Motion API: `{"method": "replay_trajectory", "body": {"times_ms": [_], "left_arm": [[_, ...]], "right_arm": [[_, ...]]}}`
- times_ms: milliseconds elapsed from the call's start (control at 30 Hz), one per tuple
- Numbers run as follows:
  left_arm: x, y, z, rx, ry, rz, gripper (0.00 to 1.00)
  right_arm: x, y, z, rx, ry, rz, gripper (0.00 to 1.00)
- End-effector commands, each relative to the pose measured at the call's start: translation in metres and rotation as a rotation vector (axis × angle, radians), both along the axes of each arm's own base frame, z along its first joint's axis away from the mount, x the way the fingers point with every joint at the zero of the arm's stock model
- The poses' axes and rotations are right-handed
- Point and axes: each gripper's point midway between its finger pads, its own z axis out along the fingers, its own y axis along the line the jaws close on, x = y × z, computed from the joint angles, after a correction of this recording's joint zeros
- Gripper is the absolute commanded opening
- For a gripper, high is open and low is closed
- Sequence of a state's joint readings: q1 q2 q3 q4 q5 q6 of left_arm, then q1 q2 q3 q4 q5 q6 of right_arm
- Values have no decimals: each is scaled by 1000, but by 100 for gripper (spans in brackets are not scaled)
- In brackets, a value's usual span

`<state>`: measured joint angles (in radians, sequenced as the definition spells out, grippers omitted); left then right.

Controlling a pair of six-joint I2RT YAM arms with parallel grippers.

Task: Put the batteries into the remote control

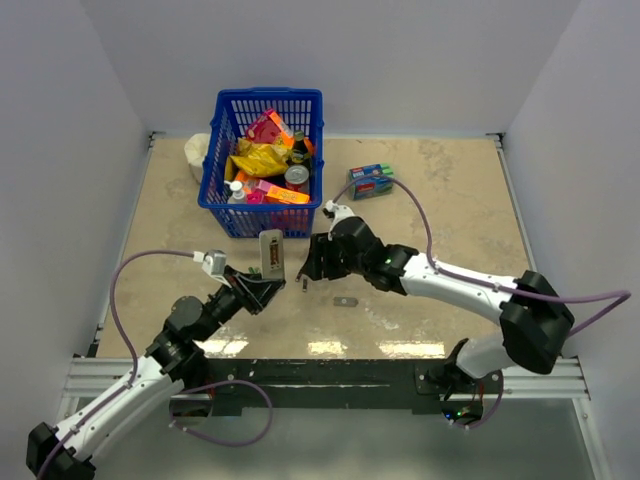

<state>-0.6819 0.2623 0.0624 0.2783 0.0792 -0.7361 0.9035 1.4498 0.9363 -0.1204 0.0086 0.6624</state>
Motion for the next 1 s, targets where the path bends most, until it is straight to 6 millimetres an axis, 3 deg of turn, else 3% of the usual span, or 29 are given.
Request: {"method": "replay_trajectory", "body": {"times_ms": [0,133,200,233,333,467,733,833,967], "left_arm": [[0,-5,29,13,-107,-30,0],[2,-8,33,46,-125,-40,0],[2,-10,33,56,-125,-49,0],[1,-12,33,56,-128,-61,0],[0,-16,33,54,-132,-82,0],[-1,-19,35,51,-143,-104,0],[-3,-20,42,67,-170,-116,0],[-3,-21,42,74,-170,-123,0],[-2,-20,43,74,-175,-114,0]], "right_arm": [[2,8,80,232,-110,-30,59],[-4,1,137,376,-214,-23,75],[-13,8,161,455,-246,41,82],[-13,9,167,472,-244,45,88],[-15,21,182,485,-227,75,94],[-17,43,175,440,-194,87,96],[-15,59,154,312,-151,28,93],[-14,60,148,258,-141,0,90],[-6,46,140,191,-143,-98,85]]}}
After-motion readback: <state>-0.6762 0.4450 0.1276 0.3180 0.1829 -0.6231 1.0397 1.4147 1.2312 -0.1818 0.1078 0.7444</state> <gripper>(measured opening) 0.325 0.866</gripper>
